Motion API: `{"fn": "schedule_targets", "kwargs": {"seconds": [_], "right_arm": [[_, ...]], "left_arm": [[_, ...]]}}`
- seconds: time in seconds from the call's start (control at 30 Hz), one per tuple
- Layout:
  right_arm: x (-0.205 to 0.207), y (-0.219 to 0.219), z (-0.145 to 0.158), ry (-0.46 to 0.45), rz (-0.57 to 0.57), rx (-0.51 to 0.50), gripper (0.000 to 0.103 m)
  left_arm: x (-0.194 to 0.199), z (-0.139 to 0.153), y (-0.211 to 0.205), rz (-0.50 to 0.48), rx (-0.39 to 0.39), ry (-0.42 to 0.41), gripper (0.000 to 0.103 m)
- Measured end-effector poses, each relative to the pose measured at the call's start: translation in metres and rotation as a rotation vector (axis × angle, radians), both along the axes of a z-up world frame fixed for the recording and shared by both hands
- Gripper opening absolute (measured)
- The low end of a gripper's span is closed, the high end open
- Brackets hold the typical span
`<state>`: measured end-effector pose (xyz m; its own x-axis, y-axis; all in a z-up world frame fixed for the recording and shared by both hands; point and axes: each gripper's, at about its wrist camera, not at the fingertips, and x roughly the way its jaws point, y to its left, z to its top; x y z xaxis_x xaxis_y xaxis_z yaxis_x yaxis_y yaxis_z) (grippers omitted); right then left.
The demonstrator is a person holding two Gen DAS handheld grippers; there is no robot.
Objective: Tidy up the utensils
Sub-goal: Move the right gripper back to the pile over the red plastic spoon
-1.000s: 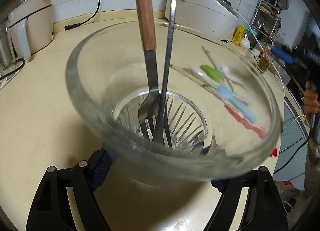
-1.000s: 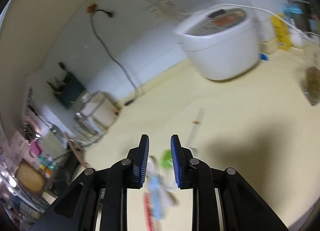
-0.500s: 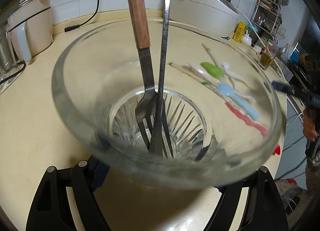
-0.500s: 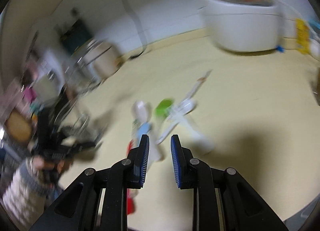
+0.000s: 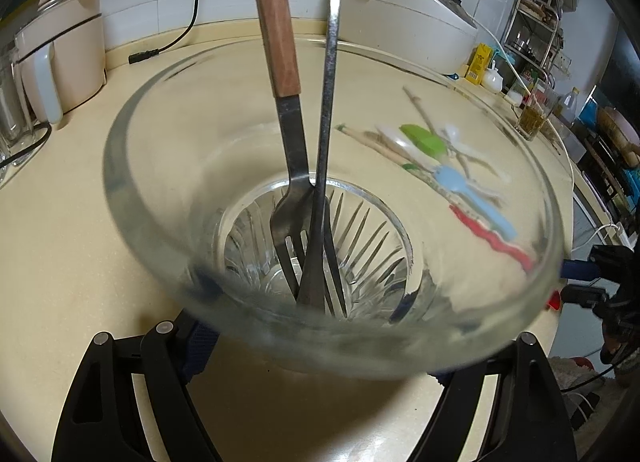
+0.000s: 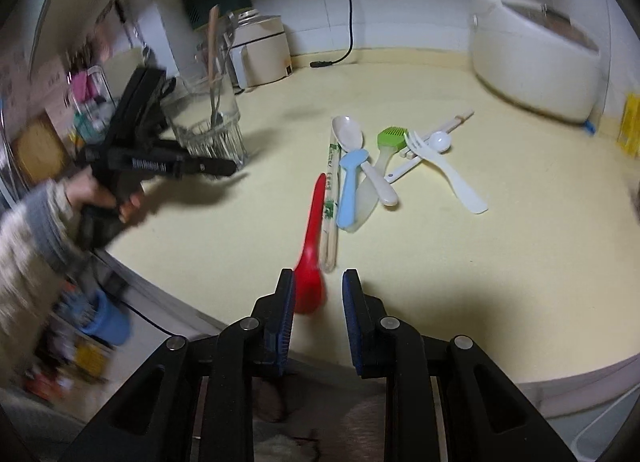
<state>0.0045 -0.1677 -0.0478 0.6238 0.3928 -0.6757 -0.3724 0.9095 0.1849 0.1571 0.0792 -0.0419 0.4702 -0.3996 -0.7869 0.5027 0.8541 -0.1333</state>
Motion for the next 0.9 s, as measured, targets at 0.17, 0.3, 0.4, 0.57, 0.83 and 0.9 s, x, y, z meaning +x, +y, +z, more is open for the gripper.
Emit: {"fn": "schedule_targets", "kwargs": {"seconds": [0.17,0.3,0.4,0.57,0.83,0.9], "right_arm": [[-0.011,0.017,-0.008,-0.060,-0.001,-0.106,0.029],[-0.012,0.021,-0.010,-0.056,-0.006,-0.080,0.030],[-0.014,0.024,-0.010,-0.066,-0.015,-0.070,0.030],[-0.012,0.023,-0.015,-0.125,-0.034,-0.075,0.031],[-0.016,0.026,-0.021,-0.207,0.003,-0.054,0.032],[-0.015,0.023,-0.021,-0.200,0.014,-0.036,0.032]], "left_arm": [[-0.002,0.000,-0.004,0.001,0.016,-0.005,0.085],[-0.002,0.000,-0.005,0.001,0.019,-0.006,0.085],[-0.003,0.000,-0.006,0.002,0.021,-0.006,0.085],[-0.003,0.000,-0.007,0.002,0.022,-0.006,0.085],[-0.003,-0.001,-0.007,0.002,0.011,-0.003,0.086],[-0.003,-0.001,-0.007,0.002,0.014,-0.004,0.086]]}}
